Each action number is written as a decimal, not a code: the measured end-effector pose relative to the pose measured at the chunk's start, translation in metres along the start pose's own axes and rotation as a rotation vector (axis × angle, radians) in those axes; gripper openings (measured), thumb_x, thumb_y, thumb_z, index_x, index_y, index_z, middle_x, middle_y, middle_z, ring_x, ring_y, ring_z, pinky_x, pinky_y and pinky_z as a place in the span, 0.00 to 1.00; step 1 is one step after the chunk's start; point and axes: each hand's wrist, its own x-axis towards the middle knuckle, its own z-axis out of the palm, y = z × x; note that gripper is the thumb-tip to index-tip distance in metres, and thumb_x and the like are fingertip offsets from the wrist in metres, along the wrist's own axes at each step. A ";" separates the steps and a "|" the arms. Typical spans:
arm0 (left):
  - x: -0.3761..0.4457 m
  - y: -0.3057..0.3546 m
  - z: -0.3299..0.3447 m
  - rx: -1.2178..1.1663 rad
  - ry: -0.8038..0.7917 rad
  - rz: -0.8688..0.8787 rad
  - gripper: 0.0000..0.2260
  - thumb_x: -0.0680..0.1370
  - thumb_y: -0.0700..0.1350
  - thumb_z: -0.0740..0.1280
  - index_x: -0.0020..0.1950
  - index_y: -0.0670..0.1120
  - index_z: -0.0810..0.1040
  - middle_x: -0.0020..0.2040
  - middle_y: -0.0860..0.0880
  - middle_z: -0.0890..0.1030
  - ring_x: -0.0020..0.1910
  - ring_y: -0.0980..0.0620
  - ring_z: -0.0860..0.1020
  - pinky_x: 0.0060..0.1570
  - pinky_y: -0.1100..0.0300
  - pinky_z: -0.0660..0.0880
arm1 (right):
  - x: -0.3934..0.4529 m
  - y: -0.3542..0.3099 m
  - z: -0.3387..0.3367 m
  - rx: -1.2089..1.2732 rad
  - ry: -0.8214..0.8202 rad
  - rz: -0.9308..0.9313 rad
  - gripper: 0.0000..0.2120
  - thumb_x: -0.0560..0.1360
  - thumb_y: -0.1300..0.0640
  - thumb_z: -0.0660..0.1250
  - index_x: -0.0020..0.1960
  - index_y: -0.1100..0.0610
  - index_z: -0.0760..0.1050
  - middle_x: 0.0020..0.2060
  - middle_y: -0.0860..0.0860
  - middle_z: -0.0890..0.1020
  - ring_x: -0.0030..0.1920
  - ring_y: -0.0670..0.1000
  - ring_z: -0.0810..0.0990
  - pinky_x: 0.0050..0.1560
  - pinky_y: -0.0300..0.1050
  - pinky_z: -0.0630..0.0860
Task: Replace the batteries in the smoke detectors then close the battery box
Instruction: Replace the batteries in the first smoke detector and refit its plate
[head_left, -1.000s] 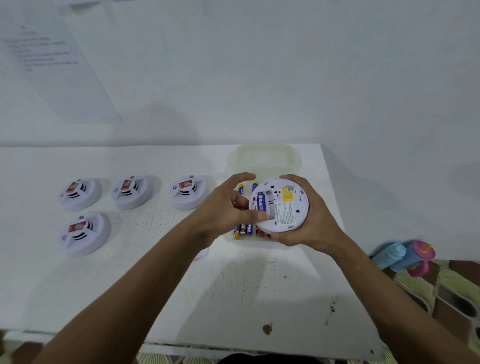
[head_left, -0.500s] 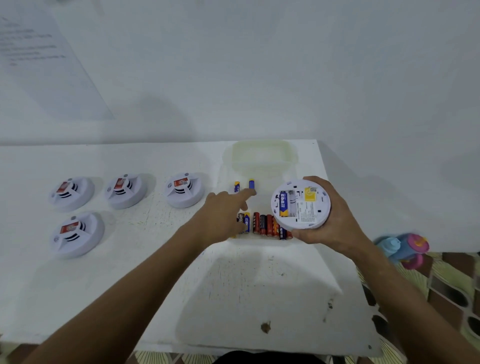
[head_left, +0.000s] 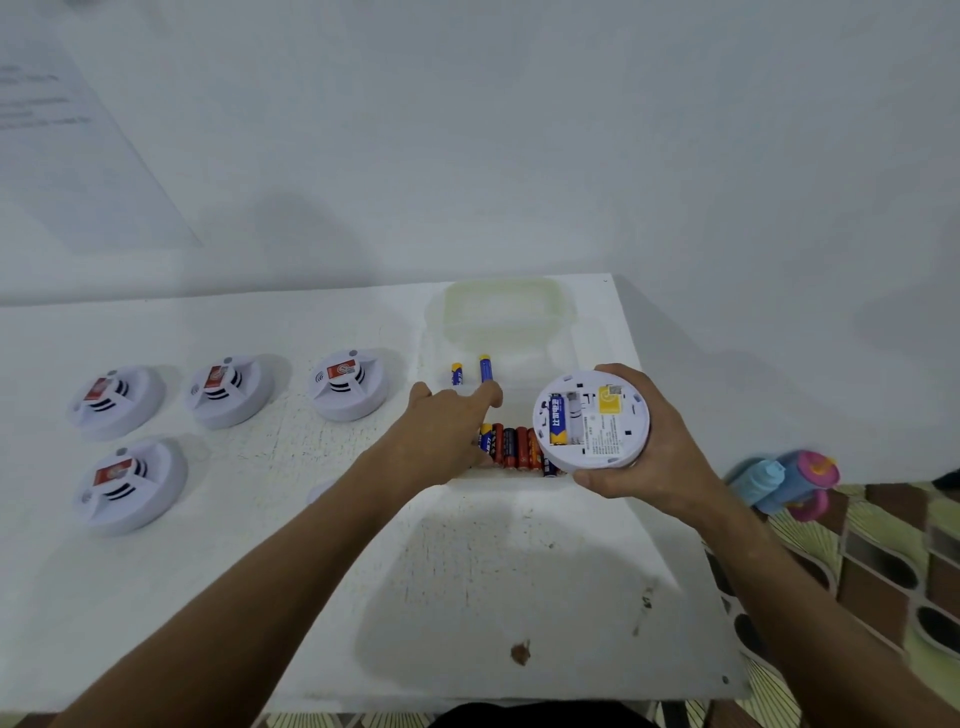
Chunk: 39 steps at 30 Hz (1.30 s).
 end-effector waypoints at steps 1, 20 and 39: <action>0.000 0.000 0.000 -0.014 -0.003 -0.002 0.23 0.76 0.50 0.70 0.65 0.53 0.62 0.54 0.51 0.82 0.52 0.49 0.78 0.59 0.52 0.60 | 0.000 0.000 0.000 0.000 -0.002 0.001 0.40 0.54 0.50 0.79 0.64 0.47 0.67 0.55 0.33 0.78 0.58 0.39 0.78 0.53 0.30 0.75; -0.002 0.001 -0.009 -0.288 0.039 -0.035 0.17 0.77 0.48 0.68 0.66 0.55 0.72 0.53 0.57 0.80 0.49 0.54 0.78 0.61 0.54 0.66 | 0.001 -0.003 -0.001 -0.015 0.005 0.008 0.41 0.54 0.50 0.79 0.64 0.47 0.67 0.54 0.32 0.78 0.58 0.38 0.78 0.52 0.30 0.75; -0.024 0.043 -0.066 -0.861 0.358 -0.004 0.13 0.73 0.50 0.74 0.55 0.57 0.76 0.41 0.57 0.83 0.40 0.62 0.78 0.38 0.76 0.70 | 0.022 -0.014 0.015 -0.025 -0.029 -0.068 0.48 0.55 0.47 0.79 0.71 0.60 0.65 0.61 0.54 0.77 0.60 0.48 0.78 0.63 0.45 0.77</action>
